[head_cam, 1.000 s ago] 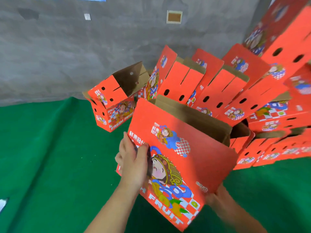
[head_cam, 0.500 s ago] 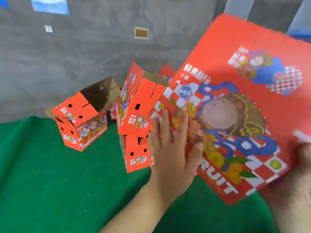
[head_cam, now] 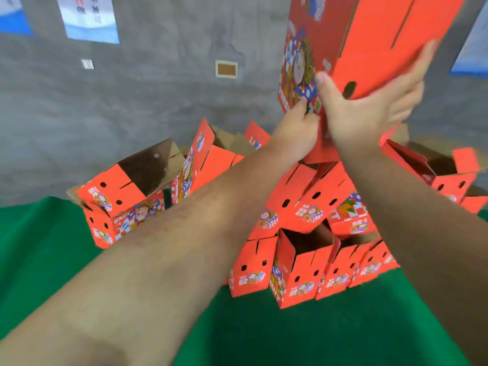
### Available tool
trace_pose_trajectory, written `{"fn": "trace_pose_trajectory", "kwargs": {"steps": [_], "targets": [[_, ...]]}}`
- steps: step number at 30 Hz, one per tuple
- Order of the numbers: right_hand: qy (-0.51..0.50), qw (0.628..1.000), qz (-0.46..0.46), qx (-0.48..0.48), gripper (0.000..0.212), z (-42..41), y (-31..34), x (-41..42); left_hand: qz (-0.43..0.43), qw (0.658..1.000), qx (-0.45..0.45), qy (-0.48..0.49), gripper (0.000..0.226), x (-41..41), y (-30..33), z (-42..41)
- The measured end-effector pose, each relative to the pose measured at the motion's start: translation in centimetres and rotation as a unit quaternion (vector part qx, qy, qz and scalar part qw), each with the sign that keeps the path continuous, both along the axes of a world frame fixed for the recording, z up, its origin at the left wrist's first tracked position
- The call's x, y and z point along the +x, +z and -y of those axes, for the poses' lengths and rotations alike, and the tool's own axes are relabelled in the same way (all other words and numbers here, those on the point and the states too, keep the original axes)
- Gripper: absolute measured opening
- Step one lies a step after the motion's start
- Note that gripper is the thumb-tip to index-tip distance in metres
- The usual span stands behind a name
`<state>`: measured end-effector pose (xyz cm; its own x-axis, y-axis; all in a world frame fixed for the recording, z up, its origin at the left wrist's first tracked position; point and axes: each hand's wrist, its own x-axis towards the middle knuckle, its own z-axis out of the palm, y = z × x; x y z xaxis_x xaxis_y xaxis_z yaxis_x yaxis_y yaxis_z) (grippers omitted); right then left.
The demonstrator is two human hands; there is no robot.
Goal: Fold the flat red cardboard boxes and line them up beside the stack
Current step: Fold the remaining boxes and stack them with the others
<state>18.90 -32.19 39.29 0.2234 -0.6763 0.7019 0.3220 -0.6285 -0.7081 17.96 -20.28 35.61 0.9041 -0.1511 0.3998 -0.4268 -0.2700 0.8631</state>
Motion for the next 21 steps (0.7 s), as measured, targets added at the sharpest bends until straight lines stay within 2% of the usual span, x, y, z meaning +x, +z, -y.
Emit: {"fn": "trace_pose_trajectory", "kwargs": {"steps": [2, 4, 5, 7, 9, 11, 15, 16, 19, 21], "targets": [[0.075, 0.996, -0.05, -0.022, 0.139, -2.9, -2.8, 0.1, -0.036, 0.999, -0.023, 0.031, 0.044, 2.3, -0.5, -0.3], [0.161, 0.982, -0.094, -0.016, 0.14, -3.1, -3.7, 2.7, -0.085, 0.991, -0.091, 0.053, 0.058, 4.4, -1.0, -1.3], [0.19, 0.975, -0.112, -0.004, 0.141, -2.9, -3.7, 4.0, -0.098, 0.986, -0.127, 0.053, 0.062, 5.4, -1.4, -1.8], [0.229, 0.96, -0.147, 0.057, 0.143, -2.1, -3.8, 6.5, -0.089, 0.984, -0.148, 0.041, 0.053, 7.2, -2.1, -2.2], [0.222, 0.951, -0.194, 0.097, 0.145, -2.2, -4.6, 7.7, -0.07, 0.992, -0.098, 0.021, 0.054, 8.7, -3.1, -1.8], [0.206, 0.944, -0.226, 0.124, 0.145, -1.4, -4.6, 8.8, -0.036, 0.999, 0.002, 0.004, 0.07, 9.8, -3.8, -1.3], [0.216, 0.928, -0.236, 0.193, 0.144, 0.1, -4.2, 10.4, 0.046, 0.977, 0.206, 0.025, 0.088, 10.9, -4.3, -0.3], [0.22, 0.925, -0.238, 0.2, 0.143, 0.3, -4.2, 10.7, 0.073, 0.975, 0.21, 0.027, 0.089, 10.9, -4.4, 0.1], [0.22, 0.924, -0.229, 0.212, 0.141, 0.5, -4.0, 11.1, 0.09, 0.987, 0.13, 0.026, 0.08, 11.1, -4.7, 1.0], [0.204, 0.928, -0.227, 0.214, 0.141, 0.5, -4.3, 11.4, 0.104, 0.975, 0.182, 0.073, 0.073, 11.5, -5.3, 0.8]]}}
